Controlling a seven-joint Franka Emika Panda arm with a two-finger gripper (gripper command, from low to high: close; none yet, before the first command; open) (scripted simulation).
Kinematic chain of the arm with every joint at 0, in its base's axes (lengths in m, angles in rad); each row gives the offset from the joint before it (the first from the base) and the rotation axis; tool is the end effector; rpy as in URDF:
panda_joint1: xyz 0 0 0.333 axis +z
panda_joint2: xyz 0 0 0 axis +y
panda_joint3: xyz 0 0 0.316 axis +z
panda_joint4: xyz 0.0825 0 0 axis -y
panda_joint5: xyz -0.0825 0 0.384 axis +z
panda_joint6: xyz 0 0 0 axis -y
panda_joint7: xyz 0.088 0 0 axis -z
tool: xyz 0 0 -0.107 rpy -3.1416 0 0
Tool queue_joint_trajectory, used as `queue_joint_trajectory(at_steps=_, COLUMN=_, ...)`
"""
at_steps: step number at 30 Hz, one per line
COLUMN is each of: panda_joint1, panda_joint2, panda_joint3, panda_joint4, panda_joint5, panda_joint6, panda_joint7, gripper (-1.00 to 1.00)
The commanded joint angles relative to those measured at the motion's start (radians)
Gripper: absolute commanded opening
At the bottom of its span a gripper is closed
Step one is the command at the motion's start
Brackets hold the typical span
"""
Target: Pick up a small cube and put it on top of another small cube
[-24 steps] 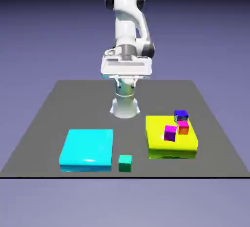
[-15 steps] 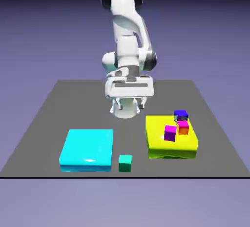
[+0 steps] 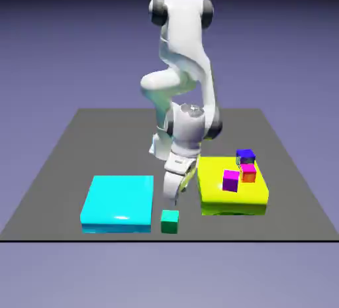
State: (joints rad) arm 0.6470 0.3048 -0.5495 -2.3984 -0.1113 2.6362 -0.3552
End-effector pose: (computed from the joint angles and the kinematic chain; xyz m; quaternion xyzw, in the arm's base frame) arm 0.4962 0.0416 0.2065 0.9543 0.2795 -0.0282 0.1021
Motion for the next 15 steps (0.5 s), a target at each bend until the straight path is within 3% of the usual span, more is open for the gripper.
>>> queue_joint_trajectory(at_steps=1, panda_joint1=0.025, panda_joint2=0.035, panda_joint3=-0.022, panda_joint4=0.016, panda_joint5=-0.004, panda_joint6=-0.016, panda_joint7=-0.044, gripper=0.00)
queue_joint_trajectory(at_steps=7, panda_joint1=-0.067, panda_joint2=0.240, panda_joint3=0.066, panda_joint4=0.054, panda_joint5=0.070, panda_joint6=0.128, panda_joint7=-0.122, gripper=0.00)
queue_joint_trajectory(at_steps=8, panda_joint1=-0.067, panda_joint2=0.240, panda_joint3=0.066, panda_joint4=0.054, panda_joint5=0.070, panda_joint6=0.128, panda_joint7=-0.122, gripper=-1.00)
queue_joint_trajectory(at_steps=15, panda_joint1=0.083, panda_joint2=0.072, panda_joint3=-0.059, panda_joint4=0.034, panda_joint5=-0.018, panda_joint6=-0.006, panda_joint7=-0.102, gripper=-1.00)
